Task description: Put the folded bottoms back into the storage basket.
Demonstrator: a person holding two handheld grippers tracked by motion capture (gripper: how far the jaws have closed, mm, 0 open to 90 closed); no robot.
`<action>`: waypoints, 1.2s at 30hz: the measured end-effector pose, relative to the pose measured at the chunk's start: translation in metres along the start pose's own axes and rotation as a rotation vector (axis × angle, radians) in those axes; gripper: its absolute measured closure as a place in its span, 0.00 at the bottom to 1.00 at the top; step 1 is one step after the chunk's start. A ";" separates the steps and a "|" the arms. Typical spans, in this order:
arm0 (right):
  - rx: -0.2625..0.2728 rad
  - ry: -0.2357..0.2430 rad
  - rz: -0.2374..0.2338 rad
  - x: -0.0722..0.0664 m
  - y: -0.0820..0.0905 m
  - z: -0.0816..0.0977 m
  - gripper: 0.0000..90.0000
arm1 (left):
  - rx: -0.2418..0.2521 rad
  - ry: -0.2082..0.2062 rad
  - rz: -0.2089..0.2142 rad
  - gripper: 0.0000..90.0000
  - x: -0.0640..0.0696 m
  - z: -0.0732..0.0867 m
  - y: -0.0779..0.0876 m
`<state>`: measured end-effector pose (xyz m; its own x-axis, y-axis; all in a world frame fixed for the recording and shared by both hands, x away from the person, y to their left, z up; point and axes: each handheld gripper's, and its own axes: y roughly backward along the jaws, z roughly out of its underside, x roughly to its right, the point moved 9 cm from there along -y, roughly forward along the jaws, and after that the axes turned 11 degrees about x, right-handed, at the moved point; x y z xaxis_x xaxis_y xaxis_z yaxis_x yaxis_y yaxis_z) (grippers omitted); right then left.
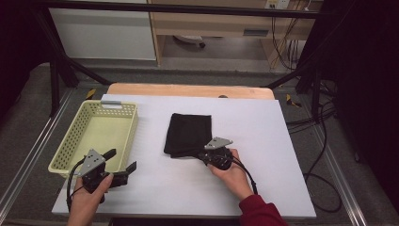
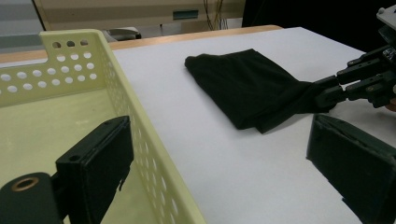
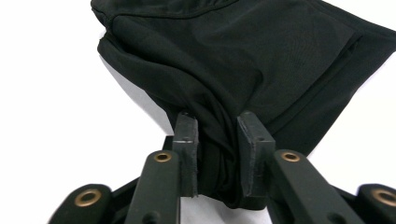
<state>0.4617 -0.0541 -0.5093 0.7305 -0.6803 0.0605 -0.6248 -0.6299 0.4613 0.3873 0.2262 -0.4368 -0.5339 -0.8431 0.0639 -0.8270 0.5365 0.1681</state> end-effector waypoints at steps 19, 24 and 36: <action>0.004 -0.010 -0.034 -0.005 0.013 -0.003 0.86 | 0.000 -0.003 -0.006 0.08 -0.001 0.000 0.000; -0.006 -0.008 -0.048 -0.008 0.022 0.000 0.86 | 0.000 -0.003 -0.008 0.08 -0.001 0.000 0.000; -0.031 -0.013 -0.073 -0.022 0.045 0.012 0.86 | 0.003 -0.004 -0.008 0.08 -0.001 -0.001 0.001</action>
<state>0.4140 -0.0723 -0.5002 0.7700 -0.6378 0.0147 -0.5610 -0.6660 0.4916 0.3874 0.2276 -0.4355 -0.5279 -0.8473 0.0582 -0.8318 0.5296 0.1659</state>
